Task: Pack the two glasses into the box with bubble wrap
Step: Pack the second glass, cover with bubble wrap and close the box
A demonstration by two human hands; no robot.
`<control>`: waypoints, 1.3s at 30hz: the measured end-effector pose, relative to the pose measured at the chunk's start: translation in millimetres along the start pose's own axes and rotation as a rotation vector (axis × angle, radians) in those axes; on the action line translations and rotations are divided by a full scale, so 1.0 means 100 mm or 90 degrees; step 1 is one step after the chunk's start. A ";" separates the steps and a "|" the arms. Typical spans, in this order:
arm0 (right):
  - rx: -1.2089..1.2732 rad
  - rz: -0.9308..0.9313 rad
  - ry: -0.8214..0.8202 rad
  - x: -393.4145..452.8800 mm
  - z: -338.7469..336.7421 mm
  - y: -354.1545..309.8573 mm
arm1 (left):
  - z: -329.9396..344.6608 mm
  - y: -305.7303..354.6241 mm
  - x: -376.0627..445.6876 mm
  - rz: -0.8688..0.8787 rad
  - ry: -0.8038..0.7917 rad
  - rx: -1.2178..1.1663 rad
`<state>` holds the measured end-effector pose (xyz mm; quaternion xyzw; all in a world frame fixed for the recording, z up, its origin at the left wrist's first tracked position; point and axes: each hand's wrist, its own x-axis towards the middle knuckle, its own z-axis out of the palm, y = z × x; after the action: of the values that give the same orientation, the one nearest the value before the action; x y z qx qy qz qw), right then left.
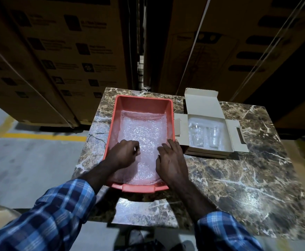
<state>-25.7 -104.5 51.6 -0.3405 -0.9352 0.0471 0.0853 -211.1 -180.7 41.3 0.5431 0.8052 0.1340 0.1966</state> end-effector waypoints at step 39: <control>0.150 0.153 0.562 -0.17 -1.65 2.40 | -0.61 2.64 0.60 0.247 0.318 -0.469</control>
<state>170.1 72.9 175.7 -0.4217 -0.7518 0.0131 0.5068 -42.3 -26.8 198.0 0.5288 0.6106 0.5706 0.1480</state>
